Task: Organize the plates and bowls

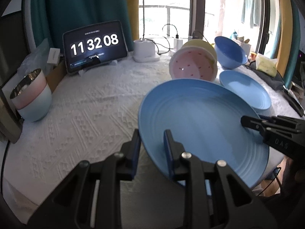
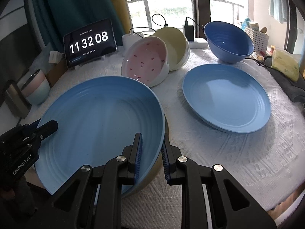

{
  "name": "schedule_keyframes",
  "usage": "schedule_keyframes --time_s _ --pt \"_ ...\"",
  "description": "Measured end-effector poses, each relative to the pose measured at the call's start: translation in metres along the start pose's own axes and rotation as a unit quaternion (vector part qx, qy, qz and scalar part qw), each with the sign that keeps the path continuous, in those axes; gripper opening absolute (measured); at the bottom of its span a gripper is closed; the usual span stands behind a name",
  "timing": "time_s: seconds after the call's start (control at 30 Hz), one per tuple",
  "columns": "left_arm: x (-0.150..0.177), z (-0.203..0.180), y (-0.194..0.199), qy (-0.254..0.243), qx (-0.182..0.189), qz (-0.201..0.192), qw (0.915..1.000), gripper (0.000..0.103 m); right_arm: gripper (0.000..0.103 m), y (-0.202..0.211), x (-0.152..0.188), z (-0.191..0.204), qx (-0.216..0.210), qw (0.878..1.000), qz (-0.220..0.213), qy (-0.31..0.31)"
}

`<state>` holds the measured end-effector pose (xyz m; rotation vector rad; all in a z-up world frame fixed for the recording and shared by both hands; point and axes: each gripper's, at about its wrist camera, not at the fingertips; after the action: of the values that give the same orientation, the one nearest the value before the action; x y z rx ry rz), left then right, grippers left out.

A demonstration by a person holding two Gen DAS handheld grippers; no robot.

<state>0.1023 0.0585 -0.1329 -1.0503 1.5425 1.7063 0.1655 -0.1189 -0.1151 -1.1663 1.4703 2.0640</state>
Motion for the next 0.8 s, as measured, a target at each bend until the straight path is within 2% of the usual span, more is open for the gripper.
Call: schedule_keyframes --time_s 0.23,0.4,0.8 --pt "0.009 -0.004 -0.014 -0.016 0.000 0.017 0.9997 0.025 0.021 -0.008 0.002 -0.004 0.005 1.000 0.007 -0.005" --pt "0.012 0.001 -0.023 0.006 0.005 0.032 0.9995 0.025 0.021 -0.010 0.004 -0.003 0.007 1.000 0.005 -0.005" --pt "0.014 -0.008 -0.028 -0.016 -0.017 0.024 0.9995 0.026 0.021 -0.015 0.004 0.001 0.021 1.000 0.003 0.014"
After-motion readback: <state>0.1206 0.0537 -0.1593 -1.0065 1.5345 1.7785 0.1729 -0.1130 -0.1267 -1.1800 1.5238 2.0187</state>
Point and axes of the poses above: each gripper's, at about its wrist camera, not at the fingertips, and y roughly against the way its jaws point, z to its left, x to its underside, and after that the axes turned 12 degrees about -z, right-handed
